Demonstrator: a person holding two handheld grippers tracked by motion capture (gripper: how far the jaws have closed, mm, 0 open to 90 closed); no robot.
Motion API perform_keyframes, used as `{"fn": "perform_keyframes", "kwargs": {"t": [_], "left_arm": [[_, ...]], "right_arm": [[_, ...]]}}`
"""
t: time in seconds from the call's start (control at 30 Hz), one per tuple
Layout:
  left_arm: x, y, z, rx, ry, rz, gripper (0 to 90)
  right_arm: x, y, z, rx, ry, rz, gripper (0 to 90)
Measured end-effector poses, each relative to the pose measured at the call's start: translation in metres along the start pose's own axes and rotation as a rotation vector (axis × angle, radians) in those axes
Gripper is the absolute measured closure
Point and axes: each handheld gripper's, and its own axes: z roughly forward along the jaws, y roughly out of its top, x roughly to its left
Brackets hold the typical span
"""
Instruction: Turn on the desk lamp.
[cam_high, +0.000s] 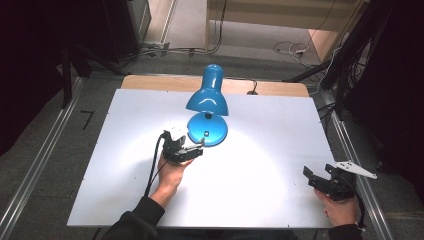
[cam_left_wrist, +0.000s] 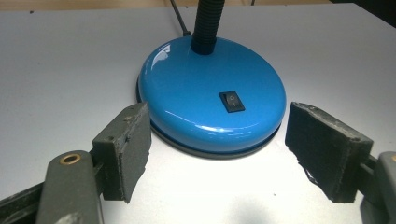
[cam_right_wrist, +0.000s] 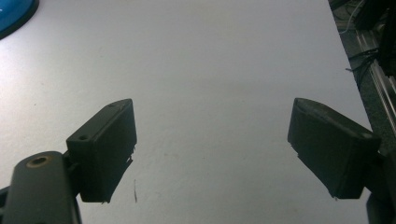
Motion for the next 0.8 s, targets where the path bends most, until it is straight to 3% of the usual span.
{"fn": "perform_keyframes", "kwargs": {"t": [0.8], "left_arm": [[0.029,-0.016,-0.035,0.006,0.036,-0.005,19.2]], "right_arm": [[0.000,-0.001,-0.002,-0.004,0.000,0.005,14.1]]}}
